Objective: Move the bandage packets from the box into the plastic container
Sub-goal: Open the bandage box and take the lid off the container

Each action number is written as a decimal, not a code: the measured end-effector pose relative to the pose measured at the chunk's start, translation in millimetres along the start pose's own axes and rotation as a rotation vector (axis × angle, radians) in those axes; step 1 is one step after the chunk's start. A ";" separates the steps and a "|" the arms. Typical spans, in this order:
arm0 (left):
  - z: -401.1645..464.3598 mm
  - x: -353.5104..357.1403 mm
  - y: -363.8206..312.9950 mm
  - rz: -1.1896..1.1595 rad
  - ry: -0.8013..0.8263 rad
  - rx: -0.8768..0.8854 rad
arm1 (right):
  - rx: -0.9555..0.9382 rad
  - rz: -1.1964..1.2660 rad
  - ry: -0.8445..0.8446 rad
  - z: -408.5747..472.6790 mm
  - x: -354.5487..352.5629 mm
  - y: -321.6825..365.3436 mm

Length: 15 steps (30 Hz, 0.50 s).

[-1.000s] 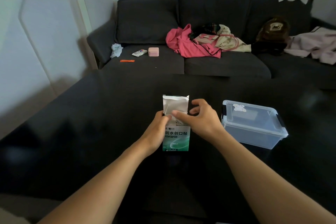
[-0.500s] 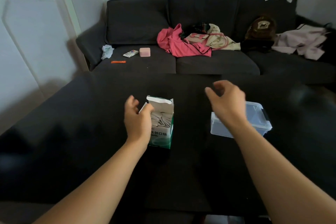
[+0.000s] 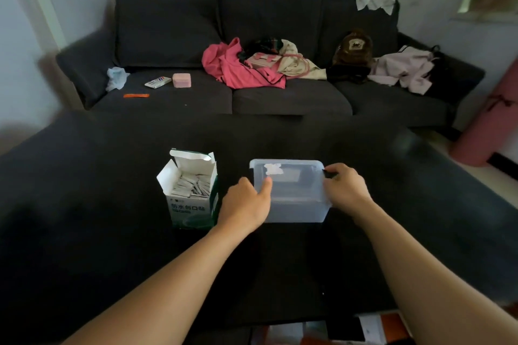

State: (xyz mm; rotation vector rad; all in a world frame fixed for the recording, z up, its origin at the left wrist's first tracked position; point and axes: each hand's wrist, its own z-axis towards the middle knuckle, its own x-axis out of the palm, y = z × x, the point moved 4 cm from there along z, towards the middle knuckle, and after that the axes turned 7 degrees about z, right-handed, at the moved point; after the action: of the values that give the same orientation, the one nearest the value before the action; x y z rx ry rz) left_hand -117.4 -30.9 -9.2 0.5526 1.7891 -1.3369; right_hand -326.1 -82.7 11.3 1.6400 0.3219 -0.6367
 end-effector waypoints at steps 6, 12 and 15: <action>21.0 -1.9 3.4 0.138 -0.134 0.065 | 0.059 0.100 0.145 3.9 -6.7 -3.0; 25.4 -5.8 16.1 0.004 -0.055 -0.036 | 0.259 0.085 0.329 9.5 2.0 -17.3; 27.4 -3.3 28.6 -0.247 0.071 -0.183 | 0.222 0.100 0.248 12.6 0.2 -10.9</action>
State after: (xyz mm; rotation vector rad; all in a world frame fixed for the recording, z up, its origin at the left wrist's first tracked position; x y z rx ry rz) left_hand -84.8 -46.3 -25.8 0.2895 2.0661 -1.3109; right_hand -334.7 -93.0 1.5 1.9413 0.3555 -0.4043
